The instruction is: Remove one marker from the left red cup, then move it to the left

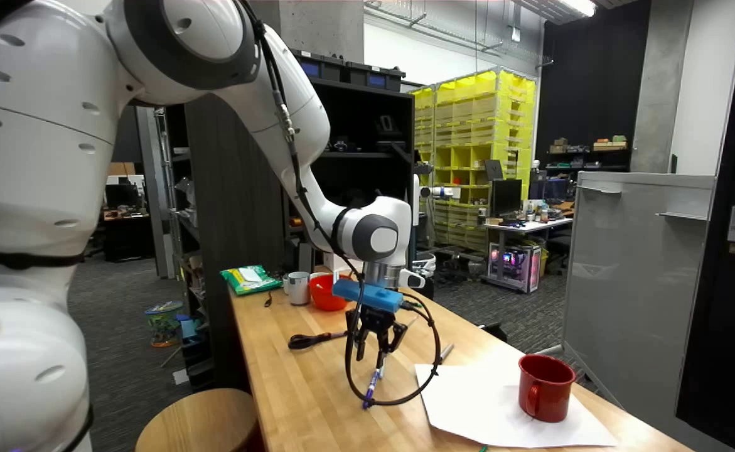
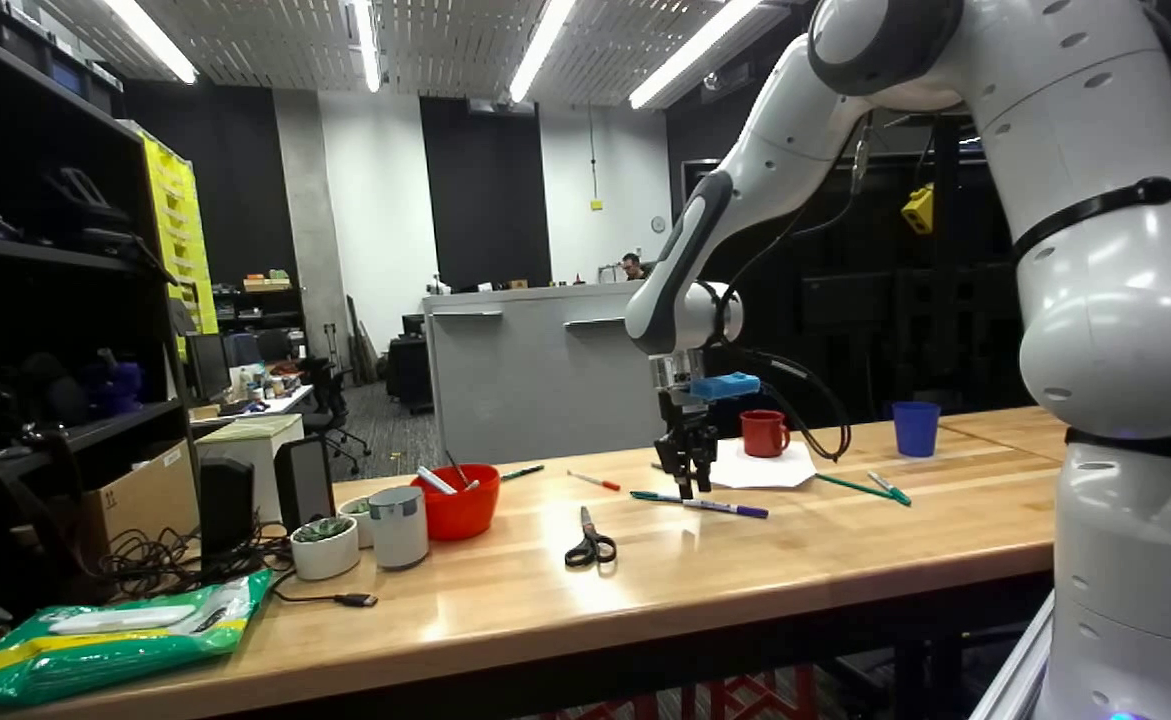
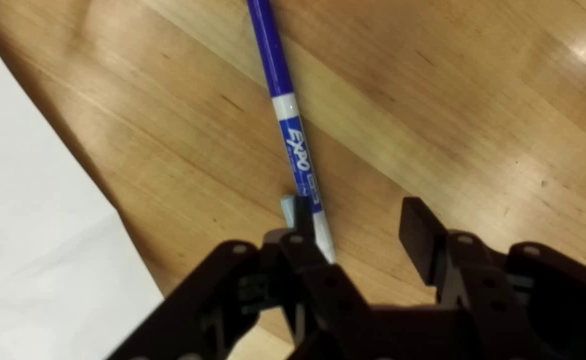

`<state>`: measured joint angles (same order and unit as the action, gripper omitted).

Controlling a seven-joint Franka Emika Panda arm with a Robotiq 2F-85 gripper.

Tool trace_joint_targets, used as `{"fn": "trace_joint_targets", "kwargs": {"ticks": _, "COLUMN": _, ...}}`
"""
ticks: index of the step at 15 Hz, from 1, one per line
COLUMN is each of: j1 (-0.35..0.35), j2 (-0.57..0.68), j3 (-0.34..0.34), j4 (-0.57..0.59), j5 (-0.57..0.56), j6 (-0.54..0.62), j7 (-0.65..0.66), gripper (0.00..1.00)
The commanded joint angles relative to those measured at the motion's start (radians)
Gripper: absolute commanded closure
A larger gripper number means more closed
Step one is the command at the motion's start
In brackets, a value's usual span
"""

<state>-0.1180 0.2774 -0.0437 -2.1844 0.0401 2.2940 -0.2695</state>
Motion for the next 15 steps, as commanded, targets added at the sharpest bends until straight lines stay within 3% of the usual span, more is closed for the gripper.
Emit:
{"fn": "trace_joint_targets", "kwargs": {"ticks": 1, "j1": -0.007, "j2": -0.024, "j3": 0.003, "j4": -0.039, "j5": 0.004, "j6": 0.008, "j7": -0.022, "gripper": 0.61}}
{"fn": "trace_joint_targets", "kwargs": {"ticks": 15, "j1": -0.018, "j2": -0.046, "j3": -0.002, "j4": -0.092, "j5": 0.002, "j6": 0.018, "j7": -0.045, "gripper": 0.55}}
